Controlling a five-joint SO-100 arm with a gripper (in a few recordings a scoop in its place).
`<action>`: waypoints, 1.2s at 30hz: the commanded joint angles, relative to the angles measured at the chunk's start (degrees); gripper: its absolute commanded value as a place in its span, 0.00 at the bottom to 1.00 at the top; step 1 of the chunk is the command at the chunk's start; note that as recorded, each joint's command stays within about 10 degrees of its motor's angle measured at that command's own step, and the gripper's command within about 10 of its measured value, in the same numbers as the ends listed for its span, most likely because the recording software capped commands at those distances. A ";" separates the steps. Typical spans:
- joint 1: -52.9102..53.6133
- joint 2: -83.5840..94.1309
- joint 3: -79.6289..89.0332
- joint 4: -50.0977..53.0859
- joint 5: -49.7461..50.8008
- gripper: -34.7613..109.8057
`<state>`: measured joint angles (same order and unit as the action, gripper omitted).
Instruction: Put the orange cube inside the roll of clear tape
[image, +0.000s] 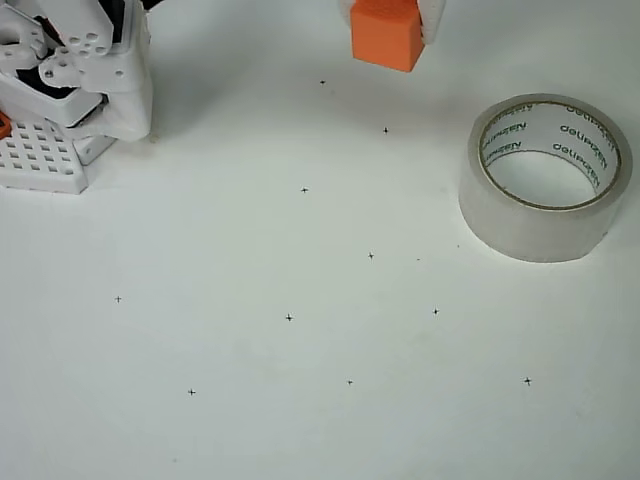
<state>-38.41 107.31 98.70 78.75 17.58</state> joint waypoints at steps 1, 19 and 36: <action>1.49 0.18 -6.59 0.88 -1.85 0.32; 5.89 -10.63 -21.62 0.88 -9.67 0.32; 7.38 -19.16 -33.31 2.46 -13.27 0.32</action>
<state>-31.55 86.31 70.22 80.77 4.22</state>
